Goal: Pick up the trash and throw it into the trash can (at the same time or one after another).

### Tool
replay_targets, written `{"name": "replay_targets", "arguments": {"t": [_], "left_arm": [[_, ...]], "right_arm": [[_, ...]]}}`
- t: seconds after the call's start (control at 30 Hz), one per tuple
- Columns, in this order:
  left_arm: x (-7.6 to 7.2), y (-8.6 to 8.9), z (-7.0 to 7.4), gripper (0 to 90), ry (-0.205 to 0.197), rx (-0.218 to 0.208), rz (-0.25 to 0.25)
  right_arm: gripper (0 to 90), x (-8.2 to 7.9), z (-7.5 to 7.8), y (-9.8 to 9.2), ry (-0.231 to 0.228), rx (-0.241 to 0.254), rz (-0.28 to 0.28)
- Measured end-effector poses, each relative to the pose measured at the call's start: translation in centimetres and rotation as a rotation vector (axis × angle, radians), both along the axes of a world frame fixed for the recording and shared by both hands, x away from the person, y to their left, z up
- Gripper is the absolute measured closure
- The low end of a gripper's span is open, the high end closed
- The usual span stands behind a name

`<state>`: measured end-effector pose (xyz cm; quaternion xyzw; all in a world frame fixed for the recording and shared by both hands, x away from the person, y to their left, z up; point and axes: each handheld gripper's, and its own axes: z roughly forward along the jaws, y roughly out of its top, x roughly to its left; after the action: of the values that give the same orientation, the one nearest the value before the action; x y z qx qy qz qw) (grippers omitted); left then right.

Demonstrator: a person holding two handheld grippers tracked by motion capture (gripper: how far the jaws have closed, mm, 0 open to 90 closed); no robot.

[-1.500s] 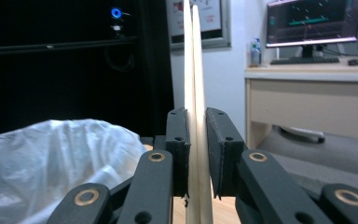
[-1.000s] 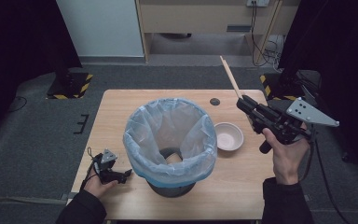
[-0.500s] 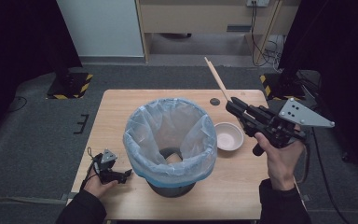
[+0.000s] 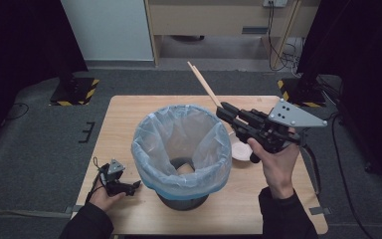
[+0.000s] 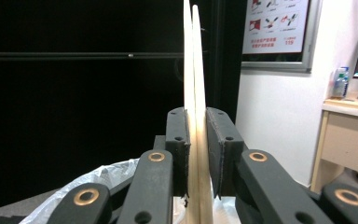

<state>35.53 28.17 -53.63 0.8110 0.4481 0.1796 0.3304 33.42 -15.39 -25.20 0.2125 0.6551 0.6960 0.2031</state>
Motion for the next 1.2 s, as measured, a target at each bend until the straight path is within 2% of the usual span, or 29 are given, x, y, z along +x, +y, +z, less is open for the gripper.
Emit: {"name": "replay_targets", "arguments": {"t": [0.33, 0.5, 1.0, 1.03, 1.1, 1.2], "left_arm": [[0.0, 0.0, 0.0, 0.0, 0.001, 0.0, -0.001], [0.0, 0.0, 0.0, 0.0, 0.0, 0.0, 0.0], [0.0, 0.0, 0.0, 0.0, 0.001, 0.0, -0.001], [0.0, 0.0, 0.0, 0.0, 0.001, 0.0, -0.001], [0.0, 0.0, 0.0, 0.0, 0.001, 0.0, -0.001], [0.0, 0.0, 0.0, 0.0, -0.001, -0.001, 0.0]], "right_arm": [[80.0, 0.5, -0.2, 2.3, 0.023, -0.035, 0.037], [80.0, 0.8, -0.8, 3.0, 0.035, -0.065, 0.037], [79.8, 1.3, -1.9, 4.6, 0.07, -0.099, 0.062], [78.1, 1.4, -2.0, 4.7, 0.073, -0.102, 0.066], [66.6, 1.5, -2.1, 4.9, 0.096, -0.092, 0.084], [61.8, 1.5, -2.0, 4.8, 0.098, -0.083, 0.084]]}}
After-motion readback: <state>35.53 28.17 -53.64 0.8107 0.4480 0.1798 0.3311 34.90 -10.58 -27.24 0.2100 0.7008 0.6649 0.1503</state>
